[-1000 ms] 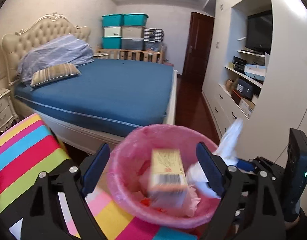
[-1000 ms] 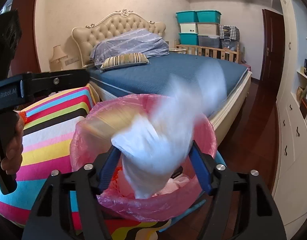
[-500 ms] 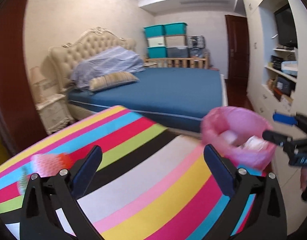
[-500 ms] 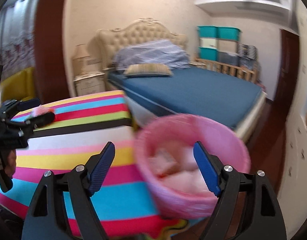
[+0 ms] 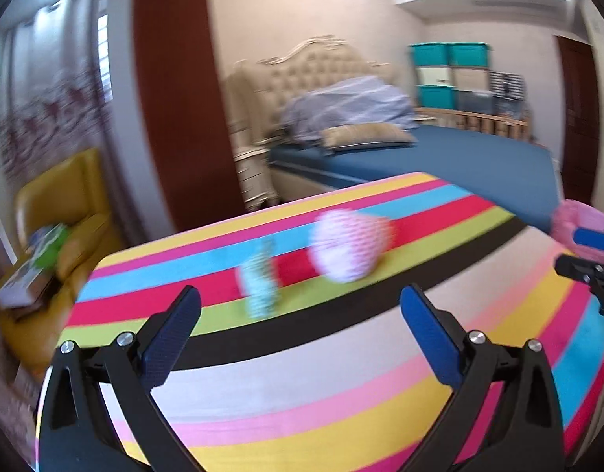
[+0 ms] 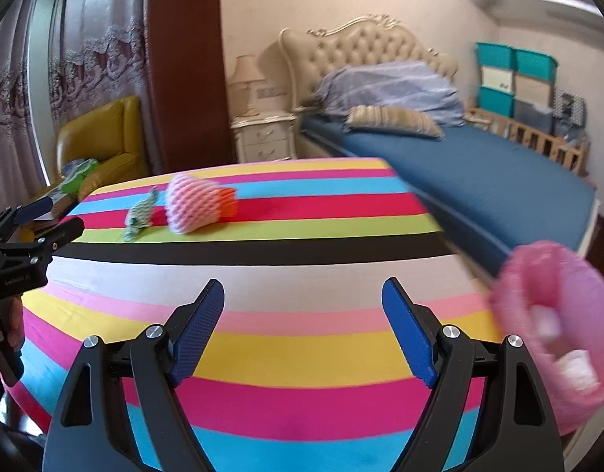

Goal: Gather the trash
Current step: 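Move both open tools back toward the striped table, then grasp the pink-orange foam fruit net with the right tool while the left tool grasps the green zigzag cloth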

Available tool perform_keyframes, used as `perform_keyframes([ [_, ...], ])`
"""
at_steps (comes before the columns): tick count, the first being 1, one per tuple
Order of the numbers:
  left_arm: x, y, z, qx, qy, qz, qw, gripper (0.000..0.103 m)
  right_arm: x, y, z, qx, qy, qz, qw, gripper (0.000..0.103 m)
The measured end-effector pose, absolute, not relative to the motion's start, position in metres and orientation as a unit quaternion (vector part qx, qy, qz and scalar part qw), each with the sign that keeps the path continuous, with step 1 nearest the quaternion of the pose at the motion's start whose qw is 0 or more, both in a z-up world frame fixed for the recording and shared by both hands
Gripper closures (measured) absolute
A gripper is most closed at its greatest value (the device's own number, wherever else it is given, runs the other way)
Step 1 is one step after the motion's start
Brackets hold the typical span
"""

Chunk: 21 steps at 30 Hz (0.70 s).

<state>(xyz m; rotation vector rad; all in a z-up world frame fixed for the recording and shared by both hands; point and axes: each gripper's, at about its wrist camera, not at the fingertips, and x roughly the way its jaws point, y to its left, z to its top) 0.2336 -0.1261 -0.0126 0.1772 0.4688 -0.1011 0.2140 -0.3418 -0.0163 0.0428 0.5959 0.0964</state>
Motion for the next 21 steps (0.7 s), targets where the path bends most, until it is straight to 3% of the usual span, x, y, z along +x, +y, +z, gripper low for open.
perform_keyframes([
  [11, 0.275, -0.043, -0.008, 0.046, 0.258, 0.040, 0.964, 0.005, 0.287, -0.230, -0.028, -0.024, 0.325, 0.105, 0.940, 0.027],
  [21, 0.304, -0.035, -0.025, 0.050, 0.287, 0.025, 0.956, 0.005, 0.368, -0.180, -0.036, -0.022, 0.349, 0.106, 0.931, 0.049],
])
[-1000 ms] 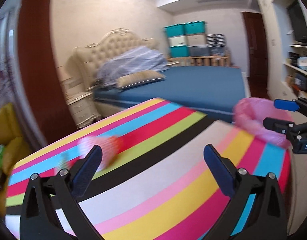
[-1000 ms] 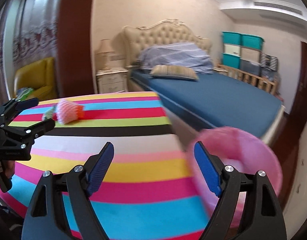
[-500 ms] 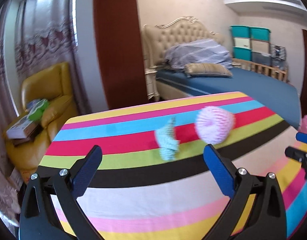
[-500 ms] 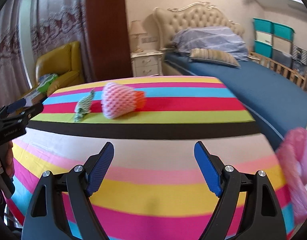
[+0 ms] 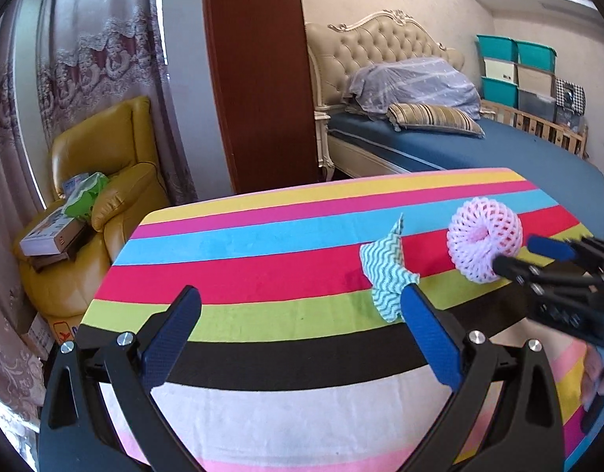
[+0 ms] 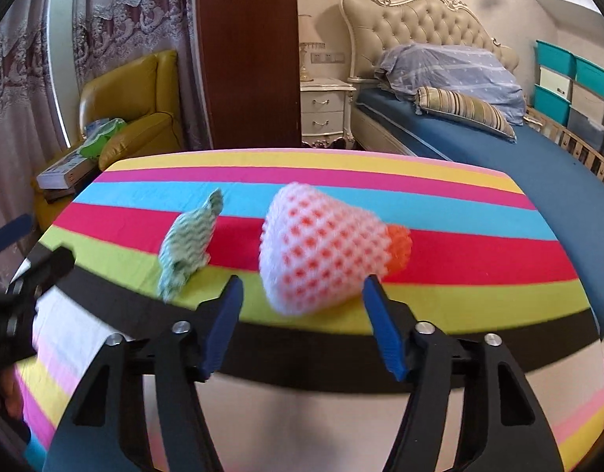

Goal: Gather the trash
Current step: 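Grasp the pink-orange foam fruit net with the right tool while the left tool grasps the green zigzag cloth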

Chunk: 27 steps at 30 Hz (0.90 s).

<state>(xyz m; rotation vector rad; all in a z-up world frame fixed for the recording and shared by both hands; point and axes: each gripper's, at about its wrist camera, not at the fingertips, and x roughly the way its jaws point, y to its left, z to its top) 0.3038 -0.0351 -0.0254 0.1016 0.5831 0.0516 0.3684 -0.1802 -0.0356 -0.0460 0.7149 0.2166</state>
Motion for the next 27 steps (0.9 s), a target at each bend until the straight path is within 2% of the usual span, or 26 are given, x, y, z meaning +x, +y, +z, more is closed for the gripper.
perform_keyframes([
  [1, 0.305, -0.038, -0.028, 0.049, 0.289, 0.023, 0.956, 0.005, 0.374, -0.179, -0.037, -0.025, 0.353, 0.101, 0.930, 0.052],
  [2, 0.309, -0.039, -0.029, 0.047, 0.292, 0.019, 0.955, 0.005, 0.381, -0.179, -0.040, -0.030, 0.361, 0.093, 0.927, 0.062],
  [5, 0.325, -0.044, -0.032, 0.040, 0.303, 0.010, 0.952, 0.005, 0.383, -0.191, -0.040, -0.016, 0.358, 0.099, 0.928, 0.072],
  [10, 0.353, -0.060, -0.039, 0.031, 0.322, -0.011, 0.946, 0.005, 0.369, -0.208, -0.036, -0.020, 0.334, 0.098, 0.937, 0.077],
  [11, 0.361, -0.065, -0.043, 0.031, 0.330, -0.013, 0.943, 0.007, 0.366, -0.210, -0.036, -0.023, 0.331, 0.097, 0.938, 0.077],
  [16, 0.397, -0.081, -0.060, 0.029, 0.376, -0.013, 0.926, 0.031, 0.351, -0.229, -0.037, -0.014, 0.324, 0.098, 0.941, 0.077],
  [19, 0.415, -0.087, -0.071, 0.034, 0.396, -0.002, 0.918, 0.036, 0.347, -0.236, -0.036, -0.009, 0.324, 0.098, 0.941, 0.077],
  [21, 0.425, -0.089, -0.079, 0.031, 0.410, -0.002, 0.911, 0.045, 0.344, -0.238, -0.036, -0.006, 0.323, 0.100, 0.941, 0.077],
  [22, 0.430, -0.089, -0.083, 0.025, 0.421, -0.010, 0.907, 0.058, 0.343, -0.240, -0.036, -0.005, 0.323, 0.100, 0.941, 0.077],
  [23, 0.429, -0.088, -0.086, 0.019, 0.425, -0.018, 0.905, 0.077, 0.343, -0.240, -0.034, -0.004, 0.324, 0.101, 0.941, 0.077],
  [27, 0.415, -0.091, -0.078, 0.015, 0.400, -0.029, 0.916, 0.080, 0.335, -0.241, -0.034, 0.001, 0.323, 0.106, 0.940, 0.077],
])
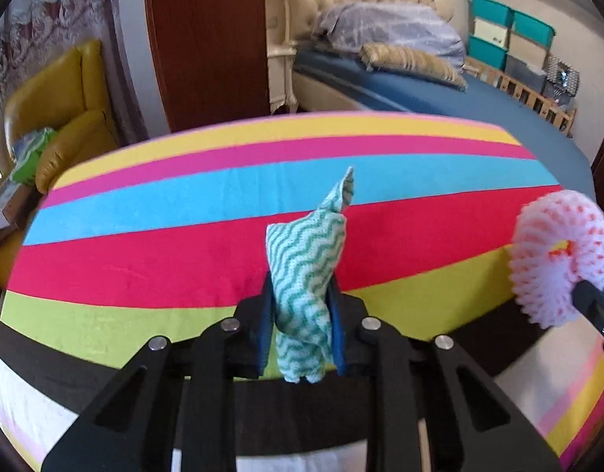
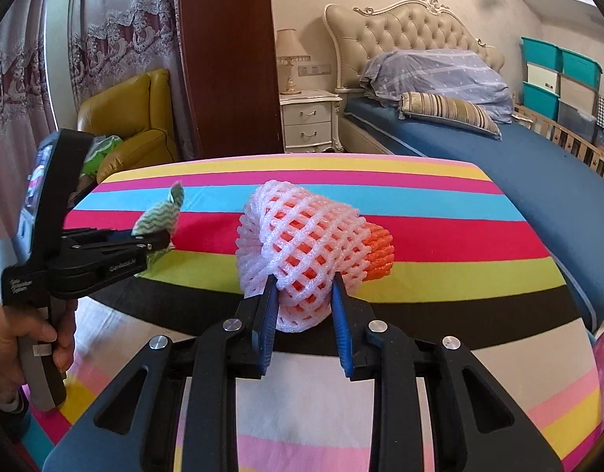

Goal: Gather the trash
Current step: 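Grasp the pink-orange foam fruit net with the right tool while the left tool grasps the green zigzag cloth, then carry the foam net and green cloth over the pink wastebasket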

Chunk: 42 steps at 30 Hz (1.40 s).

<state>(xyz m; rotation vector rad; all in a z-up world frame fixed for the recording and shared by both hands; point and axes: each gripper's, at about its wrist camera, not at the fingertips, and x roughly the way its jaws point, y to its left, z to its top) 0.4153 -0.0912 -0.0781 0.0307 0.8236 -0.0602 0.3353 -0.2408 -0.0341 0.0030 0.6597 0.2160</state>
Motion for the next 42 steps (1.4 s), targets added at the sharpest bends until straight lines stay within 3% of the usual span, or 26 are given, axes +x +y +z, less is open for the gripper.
perform_keyframes([
  [28, 0.232, -0.099, -0.057, 0.014, 0.290, -0.046, 0.956, 0.080, 0.238, -0.240, -0.034, 0.003, 0.303, 0.139, 0.943, 0.077],
  [42, 0.173, -0.146, -0.040, 0.035, 0.251, -0.088, 0.963, 0.080, 0.186, -0.279, -0.024, 0.022, 0.280, 0.118, 0.952, 0.077],
])
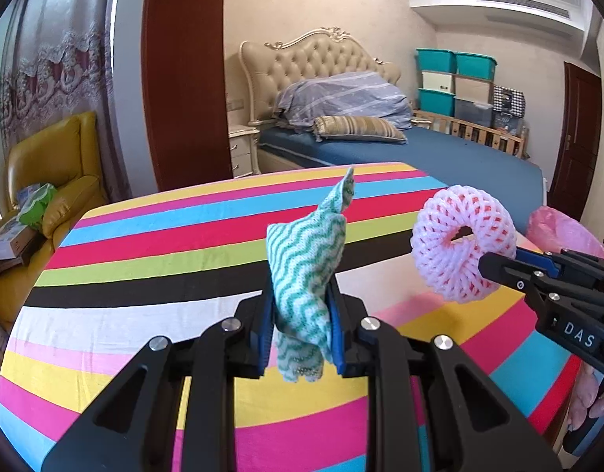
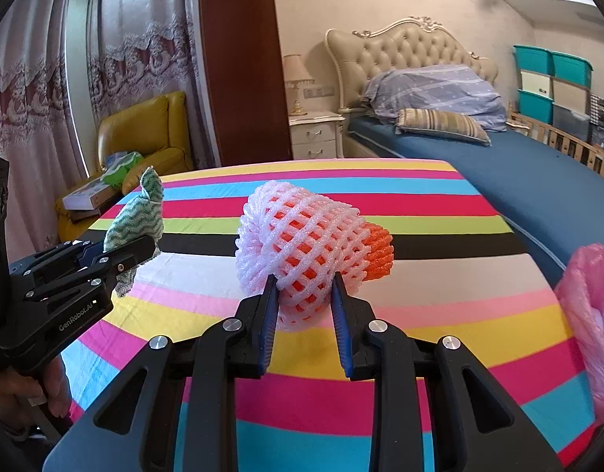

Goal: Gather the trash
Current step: 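Carry the foam net and green cloth over the pink wastebasket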

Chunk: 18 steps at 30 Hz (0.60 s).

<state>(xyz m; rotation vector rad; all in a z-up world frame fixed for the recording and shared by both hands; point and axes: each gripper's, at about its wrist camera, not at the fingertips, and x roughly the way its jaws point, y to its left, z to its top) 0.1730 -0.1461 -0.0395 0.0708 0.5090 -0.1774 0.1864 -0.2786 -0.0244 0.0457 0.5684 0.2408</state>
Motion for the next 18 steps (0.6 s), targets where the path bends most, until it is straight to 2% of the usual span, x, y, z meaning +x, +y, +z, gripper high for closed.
perform_keyframes([
  [18, 0.150, -0.222, -0.021, 0.077, 0.241, -0.170, 0.952, 0.080, 0.145, -0.360, -0.012, 0.063, 0.249, 0.056, 0.965, 0.077],
])
